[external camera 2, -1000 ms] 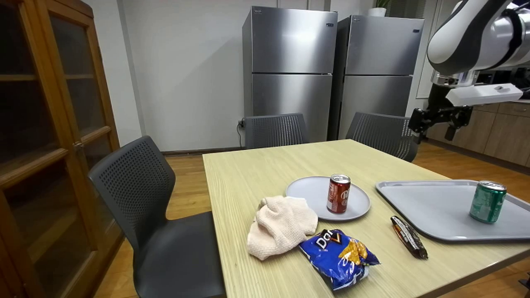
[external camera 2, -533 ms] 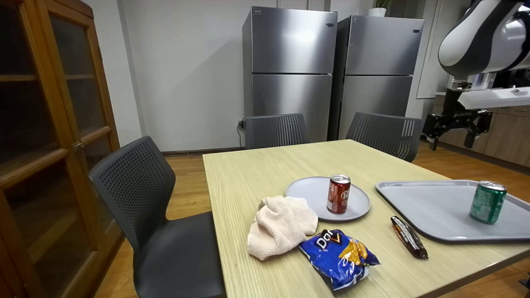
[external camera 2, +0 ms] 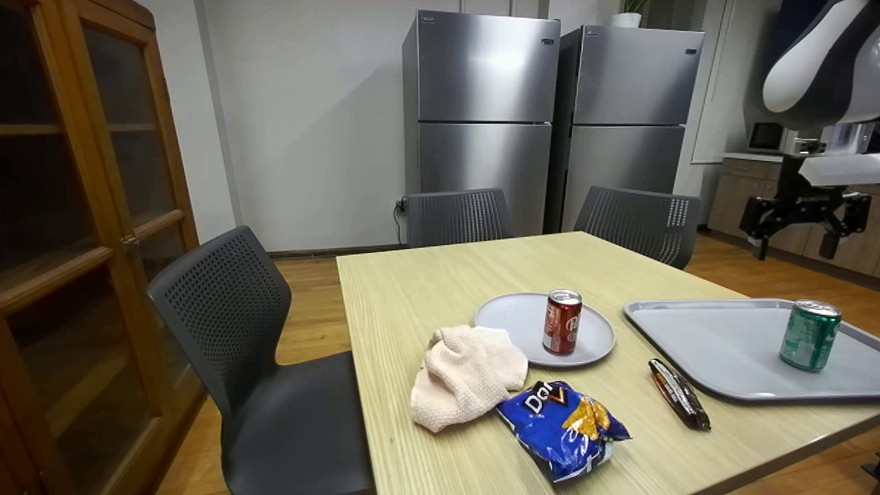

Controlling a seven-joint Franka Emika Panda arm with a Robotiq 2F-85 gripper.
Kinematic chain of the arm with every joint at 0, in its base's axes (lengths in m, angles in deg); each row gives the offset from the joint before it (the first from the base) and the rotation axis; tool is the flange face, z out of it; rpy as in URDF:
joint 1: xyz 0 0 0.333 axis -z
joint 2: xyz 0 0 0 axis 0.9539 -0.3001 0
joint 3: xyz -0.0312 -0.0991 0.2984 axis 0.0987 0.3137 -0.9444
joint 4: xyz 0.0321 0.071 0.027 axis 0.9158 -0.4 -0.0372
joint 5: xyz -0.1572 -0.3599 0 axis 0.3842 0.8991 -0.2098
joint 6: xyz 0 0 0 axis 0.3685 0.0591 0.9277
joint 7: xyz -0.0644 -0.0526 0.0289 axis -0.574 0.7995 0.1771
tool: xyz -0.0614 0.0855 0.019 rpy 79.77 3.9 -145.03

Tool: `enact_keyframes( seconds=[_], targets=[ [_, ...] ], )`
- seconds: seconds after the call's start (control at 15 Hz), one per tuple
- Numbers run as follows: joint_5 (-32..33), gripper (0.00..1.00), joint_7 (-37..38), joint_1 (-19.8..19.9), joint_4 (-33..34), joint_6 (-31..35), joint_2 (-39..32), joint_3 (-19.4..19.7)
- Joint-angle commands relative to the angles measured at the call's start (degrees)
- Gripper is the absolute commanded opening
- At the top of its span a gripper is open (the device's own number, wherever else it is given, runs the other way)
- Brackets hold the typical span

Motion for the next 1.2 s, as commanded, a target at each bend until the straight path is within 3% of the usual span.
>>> enact_keyframes(
  seconds=[0.0,1.13],
  targets=[
    [0.7,1.00,2.9,1.2,-1.1,0.4,0.2,0.6],
    [0.5,1.00,7.0,1.6,0.0,3.2,-7.1,3.1]
  ],
)
